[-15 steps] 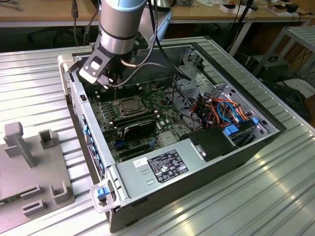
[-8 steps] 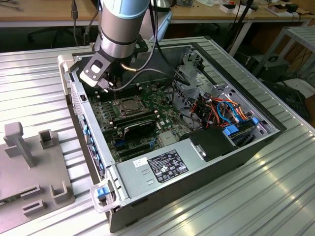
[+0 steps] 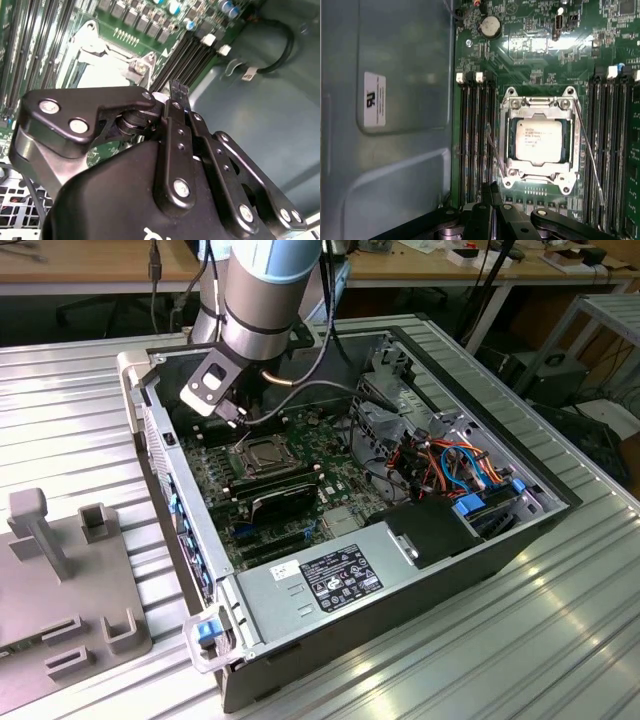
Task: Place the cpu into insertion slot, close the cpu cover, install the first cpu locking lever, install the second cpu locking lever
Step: 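Install the first cpu locking lever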
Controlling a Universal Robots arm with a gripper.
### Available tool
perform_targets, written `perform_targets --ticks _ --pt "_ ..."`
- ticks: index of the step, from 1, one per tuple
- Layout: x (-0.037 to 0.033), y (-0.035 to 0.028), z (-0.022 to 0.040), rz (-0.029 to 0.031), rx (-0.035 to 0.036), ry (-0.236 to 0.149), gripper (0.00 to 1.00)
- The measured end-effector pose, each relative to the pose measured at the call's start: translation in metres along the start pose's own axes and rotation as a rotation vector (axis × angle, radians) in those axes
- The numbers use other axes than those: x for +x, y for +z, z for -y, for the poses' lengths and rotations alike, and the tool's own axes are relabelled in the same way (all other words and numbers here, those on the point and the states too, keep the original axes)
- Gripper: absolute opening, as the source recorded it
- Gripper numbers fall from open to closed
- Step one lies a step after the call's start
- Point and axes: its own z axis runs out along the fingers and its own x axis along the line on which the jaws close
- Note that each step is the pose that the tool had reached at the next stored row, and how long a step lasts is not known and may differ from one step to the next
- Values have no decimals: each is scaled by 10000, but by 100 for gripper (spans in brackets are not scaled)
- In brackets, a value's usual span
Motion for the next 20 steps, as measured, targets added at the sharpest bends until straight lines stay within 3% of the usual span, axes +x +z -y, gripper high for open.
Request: perform_targets --ticks 3,8,13,18,20 --pt "-22 25 -82 -19 5 1 11" --pt "-53 121 -106 -29 5 1 11" --pt "-63 160 -105 -29 13 4 11" --pt "-91 269 -107 -29 15 4 11" --pt "-90 284 -130 -26 17 5 11"
